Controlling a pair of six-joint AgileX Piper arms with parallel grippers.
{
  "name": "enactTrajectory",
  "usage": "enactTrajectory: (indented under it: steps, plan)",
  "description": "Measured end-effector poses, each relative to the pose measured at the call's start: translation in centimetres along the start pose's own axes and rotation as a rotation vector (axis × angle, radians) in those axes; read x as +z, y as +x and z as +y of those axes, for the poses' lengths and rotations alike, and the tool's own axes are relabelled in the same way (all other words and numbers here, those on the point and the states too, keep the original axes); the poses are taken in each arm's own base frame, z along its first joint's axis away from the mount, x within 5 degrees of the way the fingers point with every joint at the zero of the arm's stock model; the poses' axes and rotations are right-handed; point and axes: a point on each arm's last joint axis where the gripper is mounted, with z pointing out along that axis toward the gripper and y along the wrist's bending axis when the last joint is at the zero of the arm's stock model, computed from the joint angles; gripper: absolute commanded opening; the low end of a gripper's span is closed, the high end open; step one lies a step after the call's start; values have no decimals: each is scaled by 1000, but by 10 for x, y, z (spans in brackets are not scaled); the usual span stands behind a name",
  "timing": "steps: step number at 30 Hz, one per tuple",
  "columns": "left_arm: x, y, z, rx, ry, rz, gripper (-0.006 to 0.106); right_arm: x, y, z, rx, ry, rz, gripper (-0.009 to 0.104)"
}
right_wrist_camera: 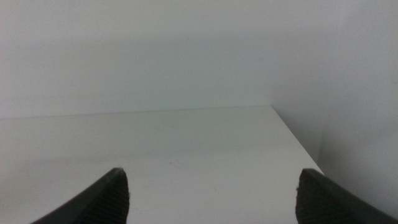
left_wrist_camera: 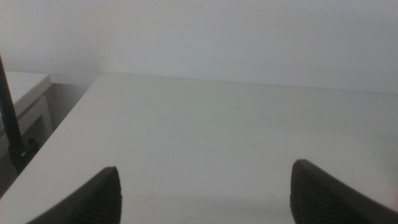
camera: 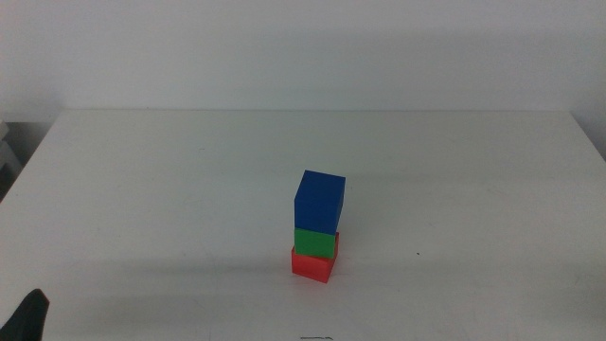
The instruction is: Stack red cubes first, then green, then blue cubes in a specific spot.
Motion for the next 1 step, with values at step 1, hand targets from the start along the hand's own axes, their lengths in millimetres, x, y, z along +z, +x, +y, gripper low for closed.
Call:
enactTrajectory:
  steps: [1]
  plan:
    - [0, 0, 0, 1, 0, 0, 92, 0, 0, 0, 0, 0, 1, 79]
